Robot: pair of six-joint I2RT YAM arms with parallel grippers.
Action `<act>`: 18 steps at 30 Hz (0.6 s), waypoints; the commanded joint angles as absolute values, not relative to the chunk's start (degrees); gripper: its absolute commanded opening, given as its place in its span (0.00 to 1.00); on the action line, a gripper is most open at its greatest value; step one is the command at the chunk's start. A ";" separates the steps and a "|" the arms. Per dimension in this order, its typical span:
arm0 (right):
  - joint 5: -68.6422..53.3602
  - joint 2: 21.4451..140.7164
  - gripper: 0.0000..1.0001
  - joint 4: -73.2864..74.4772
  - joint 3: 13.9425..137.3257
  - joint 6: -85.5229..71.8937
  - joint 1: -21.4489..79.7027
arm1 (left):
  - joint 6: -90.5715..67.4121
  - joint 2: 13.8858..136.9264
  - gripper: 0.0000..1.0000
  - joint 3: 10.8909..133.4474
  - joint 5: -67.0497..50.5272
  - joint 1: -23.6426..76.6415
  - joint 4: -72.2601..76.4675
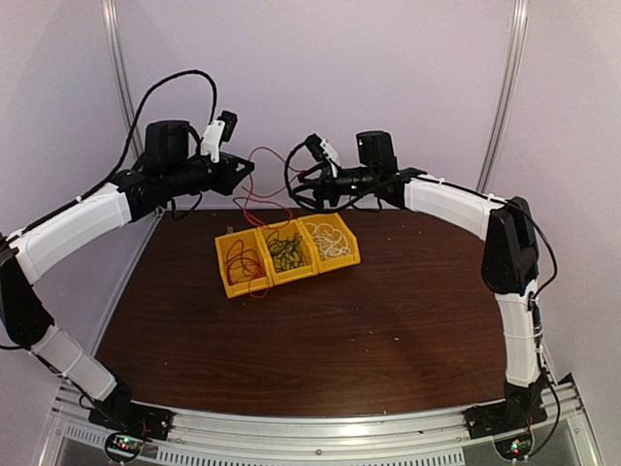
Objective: Untangle the cables
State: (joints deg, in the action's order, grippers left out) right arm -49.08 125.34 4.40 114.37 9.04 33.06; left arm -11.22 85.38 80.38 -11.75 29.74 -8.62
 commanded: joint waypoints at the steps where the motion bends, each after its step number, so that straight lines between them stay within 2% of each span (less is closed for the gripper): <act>1: -49.13 126.23 0.73 2.52 117.66 7.36 32.89 | -10.10 83.73 0.00 82.12 -13.50 29.62 -9.65; 8: -45.59 126.31 0.68 3.31 117.33 7.50 33.02 | -10.26 83.00 0.00 81.56 -13.78 29.62 -9.74; 14: -36.91 126.03 0.59 5.60 117.10 7.77 33.20 | -10.72 82.32 0.00 81.65 -13.34 29.62 -9.84; 18: -37.77 124.93 0.59 4.27 114.51 8.54 33.43 | -11.23 82.46 0.00 81.50 -13.88 29.62 -9.61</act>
